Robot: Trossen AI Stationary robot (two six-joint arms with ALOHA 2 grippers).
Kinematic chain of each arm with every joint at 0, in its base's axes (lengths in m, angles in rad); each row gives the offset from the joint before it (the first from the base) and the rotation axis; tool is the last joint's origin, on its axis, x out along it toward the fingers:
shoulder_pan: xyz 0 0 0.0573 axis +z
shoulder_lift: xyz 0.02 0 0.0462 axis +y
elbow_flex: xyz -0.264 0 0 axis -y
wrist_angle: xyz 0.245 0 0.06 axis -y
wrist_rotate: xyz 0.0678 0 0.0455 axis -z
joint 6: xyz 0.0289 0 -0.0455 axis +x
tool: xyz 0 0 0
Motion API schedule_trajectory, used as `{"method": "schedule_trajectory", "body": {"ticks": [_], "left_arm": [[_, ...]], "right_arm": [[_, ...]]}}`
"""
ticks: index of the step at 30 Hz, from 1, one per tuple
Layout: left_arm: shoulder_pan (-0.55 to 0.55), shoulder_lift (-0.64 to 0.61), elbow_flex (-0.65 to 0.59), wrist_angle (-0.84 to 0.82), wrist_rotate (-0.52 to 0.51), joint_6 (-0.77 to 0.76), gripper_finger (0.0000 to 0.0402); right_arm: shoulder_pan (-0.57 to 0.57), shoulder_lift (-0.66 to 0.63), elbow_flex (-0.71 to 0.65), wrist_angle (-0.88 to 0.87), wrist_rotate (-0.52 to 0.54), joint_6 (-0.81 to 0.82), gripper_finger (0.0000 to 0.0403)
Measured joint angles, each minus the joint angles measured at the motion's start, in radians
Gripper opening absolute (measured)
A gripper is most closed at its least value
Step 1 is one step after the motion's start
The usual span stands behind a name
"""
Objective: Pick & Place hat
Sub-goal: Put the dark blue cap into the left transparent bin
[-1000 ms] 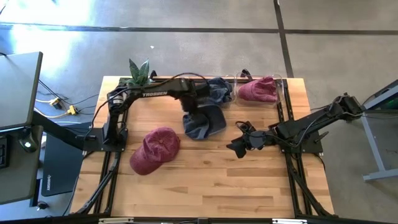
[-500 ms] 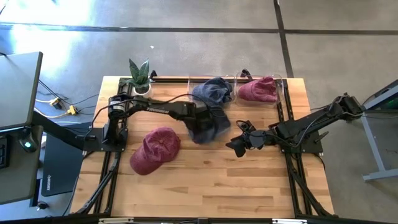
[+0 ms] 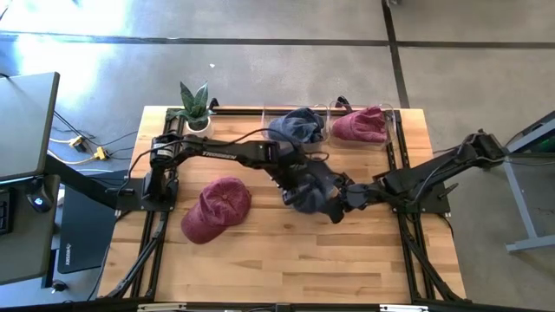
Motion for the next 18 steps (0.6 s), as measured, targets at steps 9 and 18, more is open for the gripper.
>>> {"method": "schedule_trajectory", "body": {"ticks": [9,18], "left_arm": [[0.002,0.000,0.000,0.020,-0.083,-0.084,0.0008],[0.008,0.047,-0.001,0.008,-0.023,-0.097,0.0124]], "right_arm": [[-0.025,0.179,0.000,-0.039,0.006,0.055,0.0243],[-0.047,0.243,0.000,-0.155,-0.057,0.104,0.0234]]}}
